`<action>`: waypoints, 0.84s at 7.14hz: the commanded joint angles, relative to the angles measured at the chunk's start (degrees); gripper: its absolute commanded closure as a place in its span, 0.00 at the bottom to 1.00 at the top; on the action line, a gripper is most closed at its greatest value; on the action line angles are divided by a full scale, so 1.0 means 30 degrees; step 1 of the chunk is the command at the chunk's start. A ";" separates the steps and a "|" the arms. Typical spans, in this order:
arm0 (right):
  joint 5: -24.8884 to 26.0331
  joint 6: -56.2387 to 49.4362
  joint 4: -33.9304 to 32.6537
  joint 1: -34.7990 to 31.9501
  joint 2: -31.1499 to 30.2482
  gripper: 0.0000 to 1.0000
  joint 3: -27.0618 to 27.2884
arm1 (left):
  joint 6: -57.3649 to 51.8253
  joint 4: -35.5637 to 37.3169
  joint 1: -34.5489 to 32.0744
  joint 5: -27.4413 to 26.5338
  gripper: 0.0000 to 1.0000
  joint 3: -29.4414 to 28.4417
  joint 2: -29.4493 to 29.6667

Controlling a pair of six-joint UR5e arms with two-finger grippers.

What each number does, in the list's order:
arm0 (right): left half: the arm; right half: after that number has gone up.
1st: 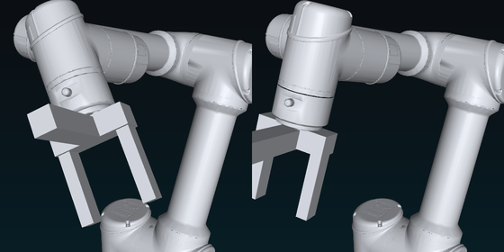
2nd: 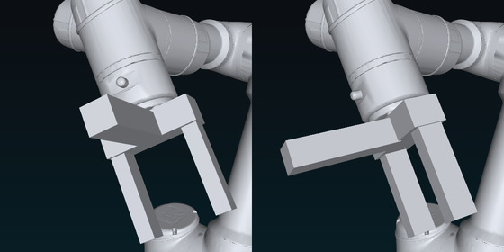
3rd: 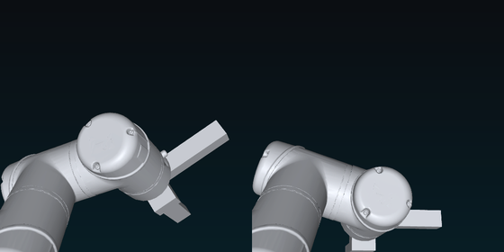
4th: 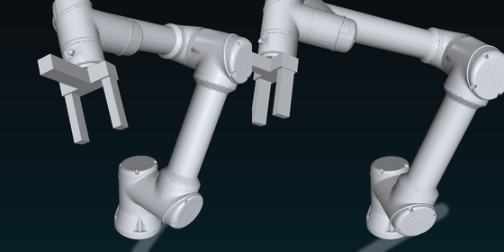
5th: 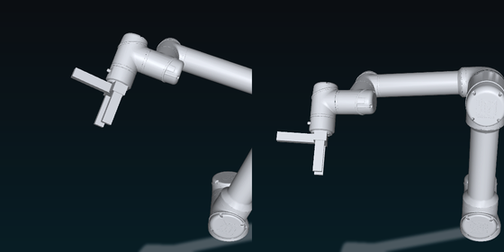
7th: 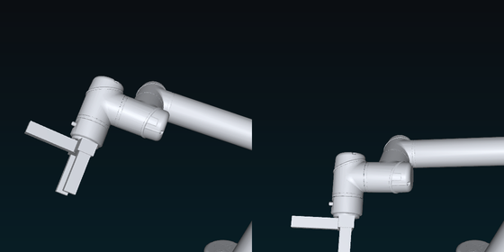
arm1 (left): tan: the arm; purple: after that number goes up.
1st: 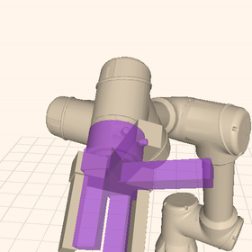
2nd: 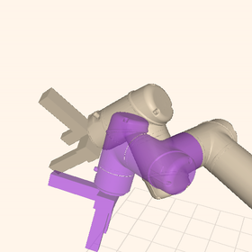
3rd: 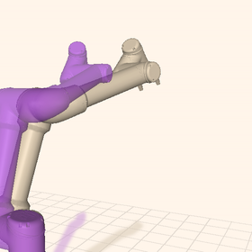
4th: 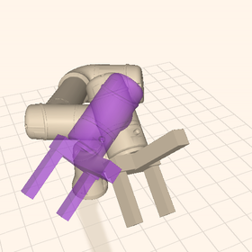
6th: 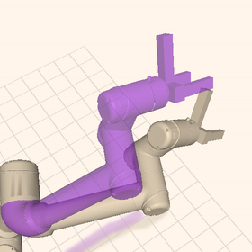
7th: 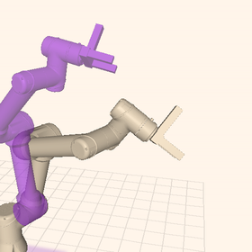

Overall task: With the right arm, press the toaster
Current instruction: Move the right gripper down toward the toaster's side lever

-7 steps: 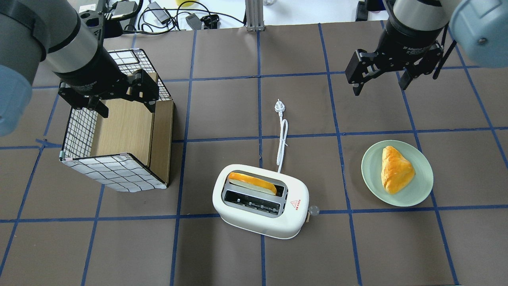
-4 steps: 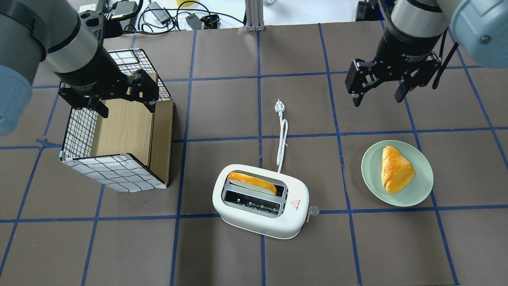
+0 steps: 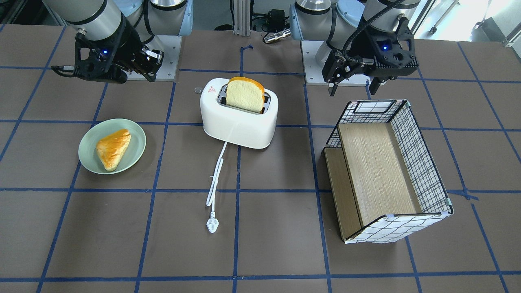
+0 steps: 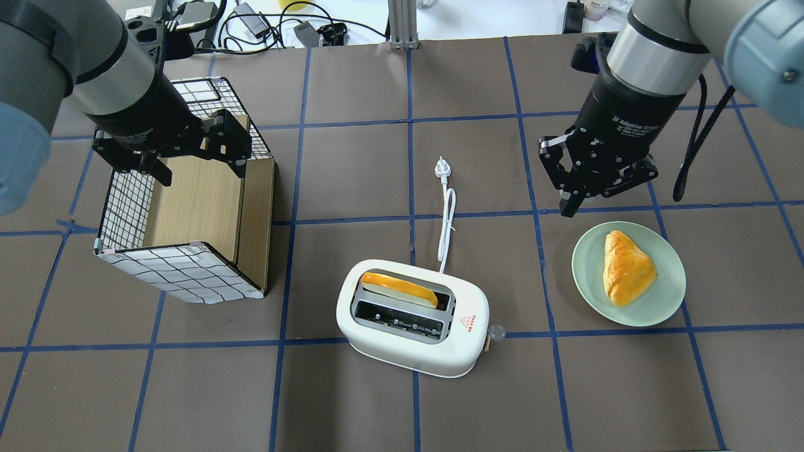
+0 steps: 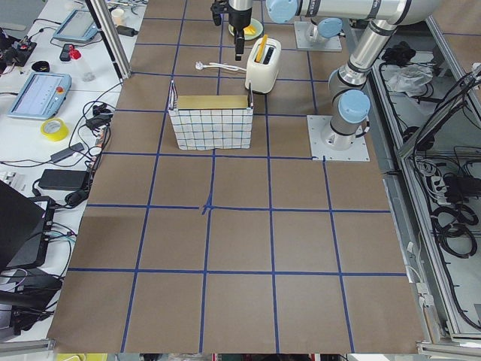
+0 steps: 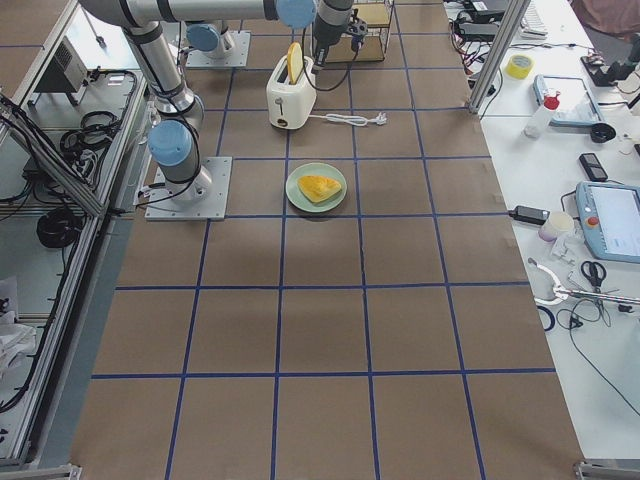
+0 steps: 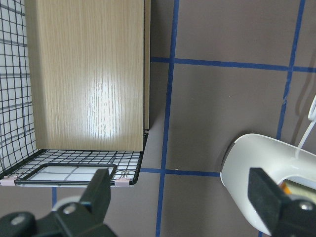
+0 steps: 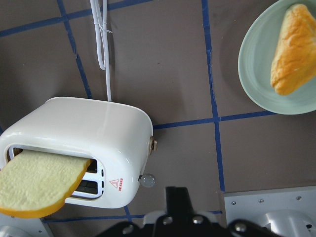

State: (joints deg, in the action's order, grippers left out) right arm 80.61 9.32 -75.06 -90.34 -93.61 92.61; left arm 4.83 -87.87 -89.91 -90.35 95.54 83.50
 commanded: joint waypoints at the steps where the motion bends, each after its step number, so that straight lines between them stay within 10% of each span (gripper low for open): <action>1: -0.0091 0.0175 -0.1655 -0.0005 -0.1457 1.00 0.2454 | 0.0000 -0.0007 0.0000 0.0000 0.00 0.0000 0.0000; 6: -0.1667 -0.0731 -0.3865 -0.0063 -0.2372 1.00 0.5950 | 0.0000 -0.0007 0.0000 0.0000 0.00 0.0000 0.0000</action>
State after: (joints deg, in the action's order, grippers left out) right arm 77.88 8.18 -86.10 -90.43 -100.62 108.42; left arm 4.83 -87.86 -89.91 -90.35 95.54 83.50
